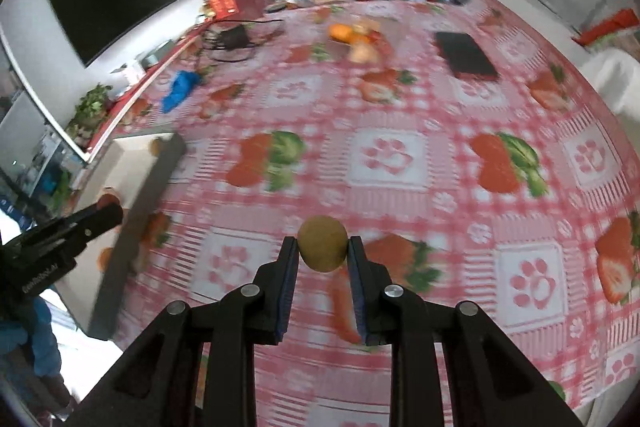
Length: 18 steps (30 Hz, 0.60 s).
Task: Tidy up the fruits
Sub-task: 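Lift the red fruit and yellow-green fruit and carry them over the white tray, then lower both fruits into the tray and open both tools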
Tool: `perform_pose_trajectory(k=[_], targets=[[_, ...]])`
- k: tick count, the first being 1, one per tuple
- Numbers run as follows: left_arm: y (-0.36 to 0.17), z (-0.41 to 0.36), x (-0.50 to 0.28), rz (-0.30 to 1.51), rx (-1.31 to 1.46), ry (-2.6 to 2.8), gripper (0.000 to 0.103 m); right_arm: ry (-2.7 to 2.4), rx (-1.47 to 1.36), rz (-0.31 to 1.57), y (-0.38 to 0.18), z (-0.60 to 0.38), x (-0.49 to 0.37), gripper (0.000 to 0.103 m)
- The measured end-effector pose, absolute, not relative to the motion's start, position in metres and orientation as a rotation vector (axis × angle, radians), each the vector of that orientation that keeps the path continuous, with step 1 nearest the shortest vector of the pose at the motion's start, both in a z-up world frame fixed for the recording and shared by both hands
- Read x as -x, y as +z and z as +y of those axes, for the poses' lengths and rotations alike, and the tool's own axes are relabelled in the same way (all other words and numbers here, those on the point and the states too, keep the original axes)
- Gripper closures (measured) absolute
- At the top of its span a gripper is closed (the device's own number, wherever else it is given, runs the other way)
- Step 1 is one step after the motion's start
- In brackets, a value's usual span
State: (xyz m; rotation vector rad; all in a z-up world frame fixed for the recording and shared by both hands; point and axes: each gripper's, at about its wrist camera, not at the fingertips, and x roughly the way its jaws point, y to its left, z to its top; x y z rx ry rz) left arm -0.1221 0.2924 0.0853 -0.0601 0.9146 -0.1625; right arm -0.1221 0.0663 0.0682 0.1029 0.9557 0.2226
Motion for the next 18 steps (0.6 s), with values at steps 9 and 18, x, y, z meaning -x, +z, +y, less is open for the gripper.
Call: perform_pose_trajectory(k=[9, 18], targets=[[0.083, 0.389, 0.134, 0.918, 0.092, 0.022, 0.077, 0.418, -0.026, 0.969, 0.084, 0.179, 0.104, 0.077], [0.058, 0.428, 0.14, 0.968, 0.131, 0.086, 0.077, 0.547, 0.063, 1.036, 0.072, 0.273, 0.089, 0.077]])
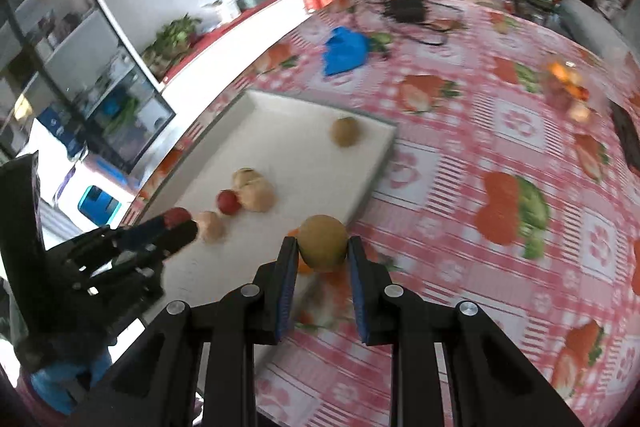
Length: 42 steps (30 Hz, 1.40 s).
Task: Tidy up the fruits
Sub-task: 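Lower both fruits into the tray and open both tools, then lift both open tools up out of the tray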
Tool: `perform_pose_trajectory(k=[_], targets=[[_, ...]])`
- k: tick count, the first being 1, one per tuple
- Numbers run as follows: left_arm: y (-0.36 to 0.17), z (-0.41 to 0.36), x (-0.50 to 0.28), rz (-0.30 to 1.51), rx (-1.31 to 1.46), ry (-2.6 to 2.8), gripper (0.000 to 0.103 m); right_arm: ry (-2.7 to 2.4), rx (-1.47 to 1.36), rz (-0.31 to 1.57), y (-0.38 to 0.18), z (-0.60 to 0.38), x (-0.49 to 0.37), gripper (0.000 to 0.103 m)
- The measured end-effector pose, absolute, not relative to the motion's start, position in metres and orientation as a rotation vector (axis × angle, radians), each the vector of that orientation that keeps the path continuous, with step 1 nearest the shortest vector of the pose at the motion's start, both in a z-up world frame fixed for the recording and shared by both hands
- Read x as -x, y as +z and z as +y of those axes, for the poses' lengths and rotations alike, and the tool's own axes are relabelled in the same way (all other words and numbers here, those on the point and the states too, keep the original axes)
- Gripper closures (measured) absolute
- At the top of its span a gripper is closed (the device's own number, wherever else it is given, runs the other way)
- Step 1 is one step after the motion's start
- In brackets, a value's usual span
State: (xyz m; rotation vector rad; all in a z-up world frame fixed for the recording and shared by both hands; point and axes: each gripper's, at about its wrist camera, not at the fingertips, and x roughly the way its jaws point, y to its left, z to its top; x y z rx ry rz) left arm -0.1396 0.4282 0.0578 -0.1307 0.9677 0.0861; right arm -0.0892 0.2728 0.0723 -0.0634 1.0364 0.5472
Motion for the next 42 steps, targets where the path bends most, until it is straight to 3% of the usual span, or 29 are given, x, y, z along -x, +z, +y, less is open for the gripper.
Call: perform_pose_trajectory(k=[19, 21, 22, 23, 25, 27, 28, 29, 34, 37, 39, 42], targets=[[0.037, 0.436, 0.125, 1.002, 0.132, 0.108, 0.075, 0.533, 0.233, 1.132, 0.035, 0.336, 0.058, 0.077], [0.037, 0.435, 0.125, 0.998, 0.124, 0.109, 0.058, 0.538, 0.24, 1.136, 0.036, 0.337, 0.059, 0.076], [0.038, 0.435, 0.126, 0.99, 0.122, 0.117, 0.038, 0.539, 0.243, 1.136, 0.036, 0.337, 0.06, 0.076], [0.04, 0.435, 0.127, 0.976, 0.121, 0.125, 0.025, 0.539, 0.246, 1.133, 0.038, 0.336, 0.061, 0.076], [0.045, 0.434, 0.132, 0.939, 0.122, 0.13, 0.023, 0.541, 0.247, 1.128, 0.041, 0.334, 0.062, 0.075], [0.047, 0.435, 0.134, 0.933, 0.118, 0.152, 0.021, 0.536, 0.244, 1.132, 0.043, 0.332, 0.063, 0.047], [0.047, 0.436, 0.134, 0.937, 0.123, 0.157, 0.02, 0.517, 0.25, 1.123, 0.045, 0.329, 0.063, 0.042], [0.047, 0.438, 0.134, 0.942, 0.136, 0.152, 0.02, 0.518, 0.243, 1.114, 0.048, 0.327, 0.064, 0.038], [0.048, 0.443, 0.139, 0.935, 0.198, 0.144, 0.015, 0.525, 0.228, 1.1, 0.058, 0.321, 0.067, 0.038], [0.051, 0.442, 0.144, 0.934, 0.19, 0.161, 0.0, 0.526, 0.227, 1.09, 0.064, 0.319, 0.071, 0.037], [0.052, 0.439, 0.145, 0.937, 0.151, 0.19, 0.0, 0.526, 0.221, 1.085, 0.067, 0.317, 0.073, 0.005], [0.052, 0.434, 0.145, 0.948, 0.113, 0.208, 0.0, 0.531, 0.214, 1.066, 0.072, 0.314, 0.078, 0.001]])
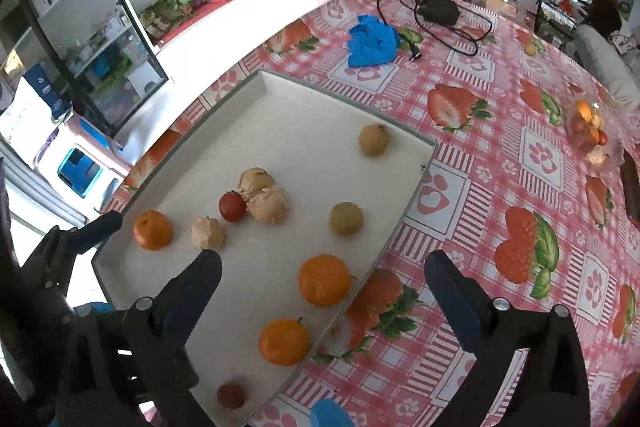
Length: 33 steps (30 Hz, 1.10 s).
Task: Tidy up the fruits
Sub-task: 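Lift both open tools up out of the tray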
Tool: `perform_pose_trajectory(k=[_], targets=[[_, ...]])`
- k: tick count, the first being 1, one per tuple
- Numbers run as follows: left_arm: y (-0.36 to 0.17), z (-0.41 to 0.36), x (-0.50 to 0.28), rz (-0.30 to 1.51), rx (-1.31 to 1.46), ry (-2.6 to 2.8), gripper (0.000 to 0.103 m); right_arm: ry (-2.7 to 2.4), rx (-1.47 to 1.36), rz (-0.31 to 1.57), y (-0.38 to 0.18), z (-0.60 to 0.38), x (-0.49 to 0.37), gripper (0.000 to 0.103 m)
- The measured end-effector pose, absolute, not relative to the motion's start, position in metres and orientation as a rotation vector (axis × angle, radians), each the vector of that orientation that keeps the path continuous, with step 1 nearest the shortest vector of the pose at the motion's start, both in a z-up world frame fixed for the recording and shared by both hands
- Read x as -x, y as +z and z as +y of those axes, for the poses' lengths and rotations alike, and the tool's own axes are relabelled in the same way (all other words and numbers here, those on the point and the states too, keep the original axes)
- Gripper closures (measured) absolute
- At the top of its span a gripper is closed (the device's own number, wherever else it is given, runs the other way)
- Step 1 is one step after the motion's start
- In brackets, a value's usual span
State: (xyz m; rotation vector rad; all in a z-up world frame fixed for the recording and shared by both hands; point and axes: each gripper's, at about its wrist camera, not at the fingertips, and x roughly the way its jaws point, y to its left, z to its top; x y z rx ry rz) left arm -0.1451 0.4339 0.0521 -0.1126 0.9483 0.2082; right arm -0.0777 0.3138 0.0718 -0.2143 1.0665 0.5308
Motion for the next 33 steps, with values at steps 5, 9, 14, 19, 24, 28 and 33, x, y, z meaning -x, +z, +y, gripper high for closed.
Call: perform_pose_trajectory(k=[5, 9, 14, 19, 24, 28, 33], targets=[[0.058, 0.427, 0.15, 0.952, 0.105, 0.193, 0.0, 0.503, 0.226, 1.09, 0.075, 0.31, 0.082, 0.001], [0.063, 0.423, 0.152, 0.999, 0.132, 0.148, 0.0, 0.496, 0.252, 1.156, 0.074, 0.305, 0.083, 0.001], [0.066, 0.412, 0.155, 1.035, 0.076, 0.184, 0.0, 0.511, 0.291, 1.152, 0.076, 0.303, 0.092, 0.001], [0.07, 0.404, 0.161, 1.039, 0.046, 0.189, 0.0, 0.531, 0.29, 1.151, 0.077, 0.303, 0.097, 0.001], [0.074, 0.4, 0.164, 1.033, 0.024, 0.192, 0.0, 0.529, 0.298, 1.134, 0.081, 0.304, 0.098, 0.001], [0.076, 0.399, 0.165, 1.026, 0.02, 0.197, 0.0, 0.525, 0.309, 1.124, 0.083, 0.305, 0.099, 0.001], [0.076, 0.395, 0.166, 1.015, -0.015, 0.207, 0.0, 0.524, 0.315, 1.122, 0.083, 0.306, 0.1, 0.001]])
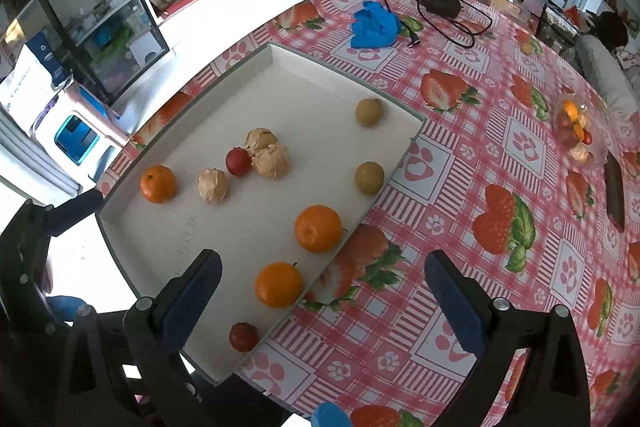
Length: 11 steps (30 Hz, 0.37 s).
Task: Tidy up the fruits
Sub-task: 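Lift both open tools up out of the tray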
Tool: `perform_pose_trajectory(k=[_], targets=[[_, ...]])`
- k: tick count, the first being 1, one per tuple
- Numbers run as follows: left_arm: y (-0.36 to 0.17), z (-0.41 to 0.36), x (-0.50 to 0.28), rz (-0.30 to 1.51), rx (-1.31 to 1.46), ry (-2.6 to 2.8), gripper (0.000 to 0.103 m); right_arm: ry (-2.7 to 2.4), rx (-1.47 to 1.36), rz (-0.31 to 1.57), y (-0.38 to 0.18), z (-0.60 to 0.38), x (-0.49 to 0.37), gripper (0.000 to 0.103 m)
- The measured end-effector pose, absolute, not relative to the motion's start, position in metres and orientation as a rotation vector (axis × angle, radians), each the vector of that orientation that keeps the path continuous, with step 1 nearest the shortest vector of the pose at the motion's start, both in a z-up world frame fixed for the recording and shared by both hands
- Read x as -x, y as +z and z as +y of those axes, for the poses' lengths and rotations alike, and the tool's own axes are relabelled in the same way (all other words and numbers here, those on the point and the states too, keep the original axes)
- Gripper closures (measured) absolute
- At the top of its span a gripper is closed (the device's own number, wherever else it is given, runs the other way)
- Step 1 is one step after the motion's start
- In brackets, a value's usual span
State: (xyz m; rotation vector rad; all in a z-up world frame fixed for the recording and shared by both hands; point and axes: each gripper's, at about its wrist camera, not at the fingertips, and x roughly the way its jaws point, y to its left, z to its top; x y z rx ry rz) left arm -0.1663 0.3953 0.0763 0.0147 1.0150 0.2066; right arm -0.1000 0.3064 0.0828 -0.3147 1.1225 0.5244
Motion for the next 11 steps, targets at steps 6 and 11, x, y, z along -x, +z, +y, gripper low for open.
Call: perform_pose_trajectory(k=[6, 11], targets=[[0.0746, 0.394, 0.1666, 1.02, -0.014, 0.197, 0.0, 0.528, 0.317, 1.124, 0.0819, 0.3078, 0.1009, 0.001], [0.0729, 0.3954, 0.1692, 1.01, -0.006, 0.188, 0.0, 0.531, 0.325, 1.121, 0.0803, 0.31, 0.1028, 0.001]])
